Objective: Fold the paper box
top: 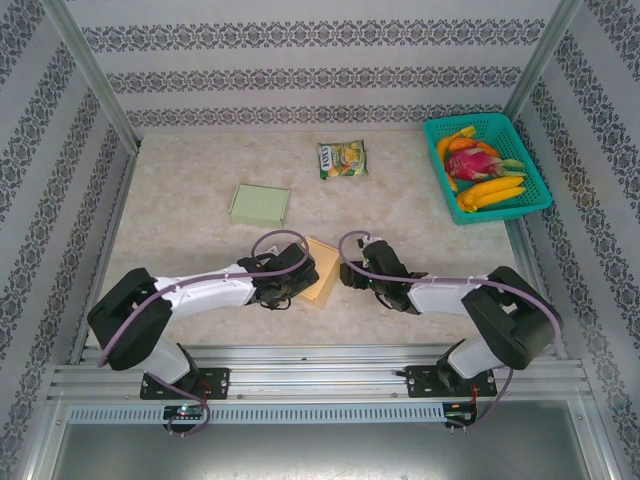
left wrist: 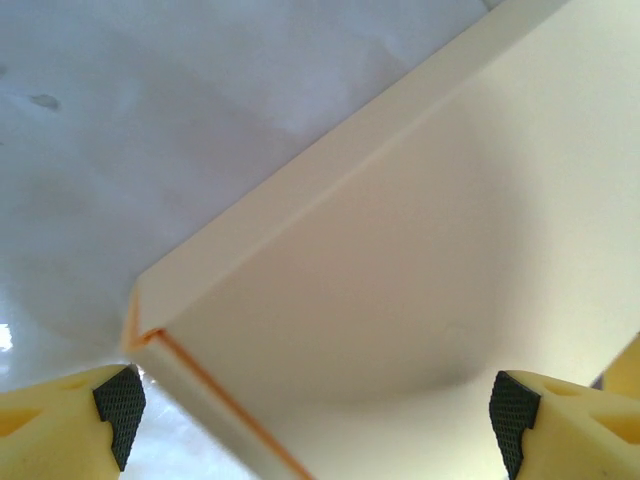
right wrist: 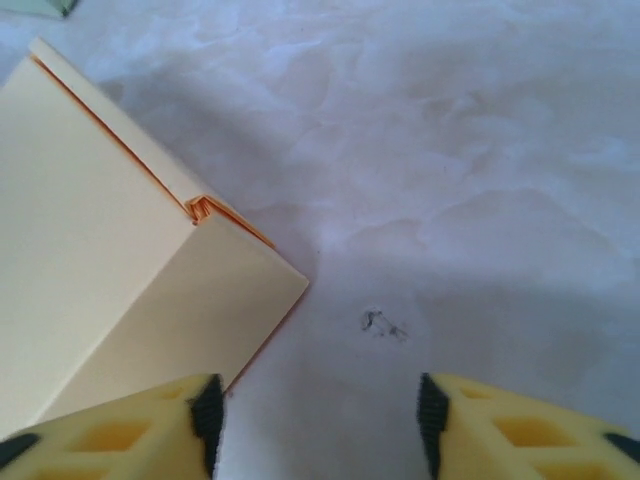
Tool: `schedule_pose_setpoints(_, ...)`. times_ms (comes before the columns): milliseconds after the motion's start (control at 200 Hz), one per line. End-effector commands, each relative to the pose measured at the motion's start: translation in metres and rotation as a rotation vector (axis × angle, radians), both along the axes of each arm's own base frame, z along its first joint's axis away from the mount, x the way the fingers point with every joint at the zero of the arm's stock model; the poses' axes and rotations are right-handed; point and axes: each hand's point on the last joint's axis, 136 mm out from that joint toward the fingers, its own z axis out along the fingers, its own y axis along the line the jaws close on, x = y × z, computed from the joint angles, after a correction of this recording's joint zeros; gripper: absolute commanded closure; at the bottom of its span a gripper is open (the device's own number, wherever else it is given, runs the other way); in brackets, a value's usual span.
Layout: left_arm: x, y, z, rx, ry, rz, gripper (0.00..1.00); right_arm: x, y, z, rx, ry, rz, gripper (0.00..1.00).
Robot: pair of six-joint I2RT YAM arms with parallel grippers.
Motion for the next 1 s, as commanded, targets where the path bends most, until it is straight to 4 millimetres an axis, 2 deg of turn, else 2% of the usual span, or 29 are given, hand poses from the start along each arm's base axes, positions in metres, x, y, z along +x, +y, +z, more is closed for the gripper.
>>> schedule_pose_setpoints(0,-0.009,0.024,0.017,0.095,-0.033,-0.02,0.09,-0.011,-0.005,0.006,0.073,0.088,0.001,0.55)
schedule_pose_setpoints(75,-0.008,0.033,0.032,0.108,-0.09,-0.038,0.08,-0.01,-0.008,0.016,0.085,0.109,-0.004,0.59)
schedule_pose_setpoints(130,-0.003,0.035,0.047,0.122,-0.162,-0.089,0.07,-0.01,-0.01,0.021,0.087,0.107,-0.013,0.67)
schedule_pose_setpoints(220,0.014,0.041,0.072,0.183,-0.284,-0.172,0.05,-0.007,-0.009,0.027,0.111,0.108,-0.027,0.79)
schedule_pose_setpoints(245,0.021,0.042,0.077,0.191,-0.309,-0.191,0.04,-0.006,-0.009,0.028,0.119,0.111,-0.028,0.85)
schedule_pose_setpoints(320,0.042,0.034,0.082,0.173,-0.374,-0.293,0.03,-0.002,-0.003,0.031,0.156,0.144,-0.02,1.0)
schedule_pose_setpoints(455,0.076,0.009,0.073,0.044,-0.446,-0.447,0.01,0.001,0.009,0.027,0.214,0.221,0.004,1.0)
schedule_pose_setpoints(629,0.102,-0.011,0.059,0.03,-0.478,-0.504,0.01,0.007,0.014,0.015,0.222,0.262,0.001,1.0)
schedule_pose_setpoints(824,0.116,-0.023,0.033,0.05,-0.428,-0.525,0.04,0.014,0.011,-0.003,0.238,0.307,-0.012,1.0)
schedule_pose_setpoints(994,0.117,-0.041,0.013,0.021,-0.401,-0.563,0.07,0.019,0.009,-0.014,0.256,0.328,-0.019,1.0)
